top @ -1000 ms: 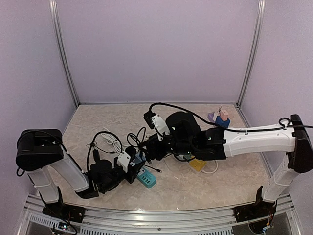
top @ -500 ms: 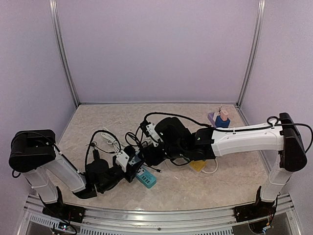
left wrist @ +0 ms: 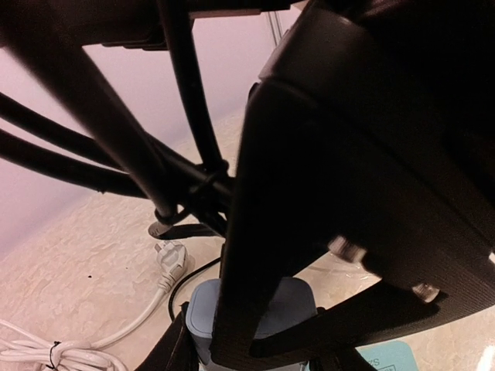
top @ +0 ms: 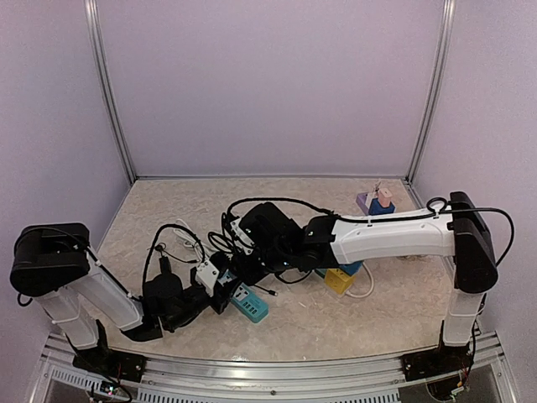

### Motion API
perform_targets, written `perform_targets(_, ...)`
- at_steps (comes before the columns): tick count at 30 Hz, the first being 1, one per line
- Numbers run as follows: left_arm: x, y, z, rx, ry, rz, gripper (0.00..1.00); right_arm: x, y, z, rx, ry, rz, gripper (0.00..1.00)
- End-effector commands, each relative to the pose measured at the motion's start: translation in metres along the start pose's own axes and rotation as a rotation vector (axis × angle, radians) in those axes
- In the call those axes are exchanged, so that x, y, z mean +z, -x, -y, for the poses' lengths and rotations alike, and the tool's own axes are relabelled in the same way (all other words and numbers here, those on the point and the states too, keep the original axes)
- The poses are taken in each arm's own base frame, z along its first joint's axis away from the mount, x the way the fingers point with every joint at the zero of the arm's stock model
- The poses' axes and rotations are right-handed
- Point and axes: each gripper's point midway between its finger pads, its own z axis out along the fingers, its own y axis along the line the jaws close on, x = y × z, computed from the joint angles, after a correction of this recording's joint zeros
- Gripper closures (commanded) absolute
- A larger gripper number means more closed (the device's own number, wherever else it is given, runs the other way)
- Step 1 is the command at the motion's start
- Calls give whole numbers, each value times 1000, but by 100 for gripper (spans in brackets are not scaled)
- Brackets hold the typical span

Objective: Insert the plug
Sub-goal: Insert the plug into the socket.

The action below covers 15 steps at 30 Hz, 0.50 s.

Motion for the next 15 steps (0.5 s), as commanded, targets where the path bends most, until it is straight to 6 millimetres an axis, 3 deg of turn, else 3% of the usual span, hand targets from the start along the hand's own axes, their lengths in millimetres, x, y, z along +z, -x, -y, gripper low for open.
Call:
perform_targets(1,-13,68,-20,-63,63,262,100,6,-26,0,-23,11,-110,66)
perform_targets(4,-14,67,-17,-54,54,262,100,10,-28,-1,-42,18,-123,74)
perform_targets(7,-13,68,-11,-33,36,266,100,13,-25,-1,-62,9,-127,100)
perform_targets(10,-13,68,-5,-17,27,264,98,13,-19,2,-69,-6,-109,100)
perform_targets(11,-13,67,-5,-15,34,260,85,12,-17,2,-70,-14,-102,100)
perform_targets(13,-15,63,-7,4,56,244,43,10,-11,8,-67,-47,-87,100)
perform_targets(15,-19,60,-13,24,107,223,18,7,-6,16,-68,-85,-74,100)
